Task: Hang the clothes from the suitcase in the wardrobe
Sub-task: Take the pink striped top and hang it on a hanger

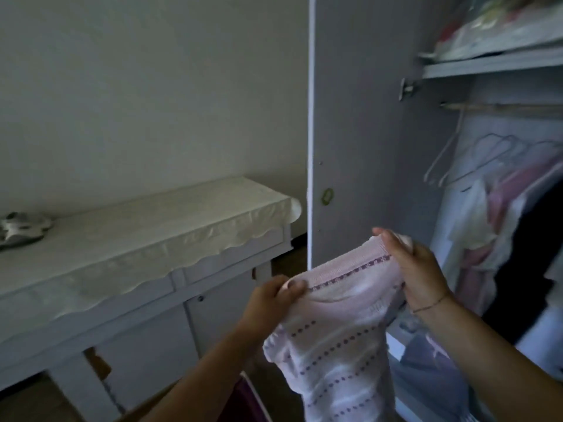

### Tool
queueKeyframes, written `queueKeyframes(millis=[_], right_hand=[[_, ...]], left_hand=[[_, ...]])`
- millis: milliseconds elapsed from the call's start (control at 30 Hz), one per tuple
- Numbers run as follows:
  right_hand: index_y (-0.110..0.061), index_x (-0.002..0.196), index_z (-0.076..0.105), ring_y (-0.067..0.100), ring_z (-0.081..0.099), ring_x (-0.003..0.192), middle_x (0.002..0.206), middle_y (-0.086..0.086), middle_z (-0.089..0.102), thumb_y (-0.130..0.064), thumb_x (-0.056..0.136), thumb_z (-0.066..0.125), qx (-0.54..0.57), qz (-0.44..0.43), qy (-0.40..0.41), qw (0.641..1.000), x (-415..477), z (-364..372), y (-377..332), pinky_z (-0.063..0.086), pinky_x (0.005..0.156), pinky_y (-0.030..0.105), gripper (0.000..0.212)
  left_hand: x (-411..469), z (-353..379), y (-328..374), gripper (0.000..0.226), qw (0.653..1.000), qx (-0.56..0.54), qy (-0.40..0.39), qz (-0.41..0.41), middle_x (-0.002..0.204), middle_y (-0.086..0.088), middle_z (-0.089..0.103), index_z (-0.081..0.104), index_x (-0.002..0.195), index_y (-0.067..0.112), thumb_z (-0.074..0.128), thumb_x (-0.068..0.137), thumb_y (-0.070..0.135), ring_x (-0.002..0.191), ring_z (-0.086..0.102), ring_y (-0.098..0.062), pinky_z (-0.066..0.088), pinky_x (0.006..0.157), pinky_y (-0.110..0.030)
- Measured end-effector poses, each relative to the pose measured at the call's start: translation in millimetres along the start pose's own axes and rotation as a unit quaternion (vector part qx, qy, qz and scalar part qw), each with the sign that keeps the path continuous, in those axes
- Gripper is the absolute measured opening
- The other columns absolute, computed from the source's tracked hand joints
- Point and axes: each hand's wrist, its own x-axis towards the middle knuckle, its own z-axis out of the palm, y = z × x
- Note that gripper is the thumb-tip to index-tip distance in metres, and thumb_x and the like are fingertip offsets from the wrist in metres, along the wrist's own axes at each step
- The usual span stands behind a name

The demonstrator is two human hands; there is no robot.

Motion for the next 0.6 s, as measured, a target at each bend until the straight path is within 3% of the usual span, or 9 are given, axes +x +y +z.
queueKeyframes(millis=[67,133,200,267,367,467,500,600], right_hand=[[-0.012,0.087,0.070,-0.003,0.061,0.076,0.090,0.001,0.068,-0.027,0.083,0.067,-0.059,-0.039,0.043,0.997,18.4,-29.5,-6.3,0.047,0.078,0.015,0.016],[0.001,0.070,0.058,0.002,0.047,0.061,0.074,0.003,0.053,-0.032,0.080,0.071,-0.111,-0.065,0.071,0.989,38.4,-60.7,-3.6,0.041,0.066,0.015,0.037],[0.015,0.074,0.050,0.006,0.044,0.065,0.075,0.007,0.046,-0.032,0.081,0.071,-0.150,-0.072,0.083,0.983,57.6,-90.2,-0.8,0.038,0.062,0.015,0.052],[0.013,0.077,0.053,0.009,0.047,0.069,0.073,0.004,0.050,-0.030,0.082,0.069,-0.161,-0.053,0.072,0.983,73.5,-113.6,-2.8,0.040,0.064,0.019,0.046],[-0.005,0.066,0.056,0.003,0.045,0.064,0.063,-0.006,0.048,-0.033,0.078,0.073,-0.142,-0.033,0.036,0.989,95.6,-135.9,-9.1,0.038,0.059,0.016,0.036],[0.006,0.068,0.047,0.011,0.038,0.065,0.068,0.006,0.037,-0.060,0.062,0.074,-0.179,-0.061,0.003,0.982,115.8,-153.7,-19.7,0.031,0.057,0.020,0.072],[0.008,0.069,0.047,0.012,0.037,0.065,0.068,0.007,0.037,-0.060,0.064,0.073,-0.187,-0.065,-0.006,0.980,123.6,-159.2,-21.4,0.031,0.059,0.023,0.073],[0.003,0.068,0.054,0.014,0.040,0.068,0.069,0.007,0.041,-0.036,0.077,0.070,-0.193,-0.046,-0.023,0.980,145.3,-169.1,-24.1,0.031,0.064,0.028,0.043]], left_hand=[[20.9,19.7,26.5,0.030,0.998,0.024,0.034,0.036,0.060,0.009,0.057,0.060,0.065,0.021,0.062,0.089,0.038,0.058,0.052,-0.003,0.042,0.060,-0.023],[41.2,39.1,51.4,0.026,0.997,-0.006,0.047,0.056,0.061,0.009,0.059,0.064,0.069,0.020,0.062,0.089,0.036,0.059,0.053,-0.003,0.043,0.059,-0.022],[62.9,57.9,70.5,0.024,0.996,-0.049,0.041,0.068,0.065,0.005,0.063,0.067,0.074,0.016,0.062,0.089,0.035,0.062,0.058,-0.008,0.047,0.060,-0.024],[83.0,76.0,86.2,0.021,0.994,-0.076,0.037,0.073,0.070,0.002,0.066,0.070,0.080,0.016,0.062,0.089,0.034,0.064,0.061,-0.010,0.050,0.059,-0.023],[113.1,99.6,104.3,0.020,0.991,-0.098,0.043,0.080,0.073,0.004,0.065,0.068,0.084,0.019,0.060,0.091,0.036,0.064,0.059,-0.006,0.047,0.056,-0.017],[136.3,118.5,114.8,0.022,0.989,-0.113,0.060,0.073,0.078,0.005,0.062,0.065,0.090,0.021,0.052,0.094,0.038,0.069,0.056,-0.007,0.043,0.058,-0.019],[142.0,124.1,119.3,0.022,0.988,-0.121,0.065,0.070,0.078,0.007,0.061,0.064,0.092,0.021,0.050,0.096,0.038,0.070,0.056,-0.006,0.042,0.058,-0.019],[160.6,140.4,128.9,0.026,0.987,-0.127,0.058,0.077,0.081,0.007,0.059,0.062,0.095,0.019,0.043,0.099,0.035,0.072,0.054,-0.004,0.040,0.055,-0.015]])
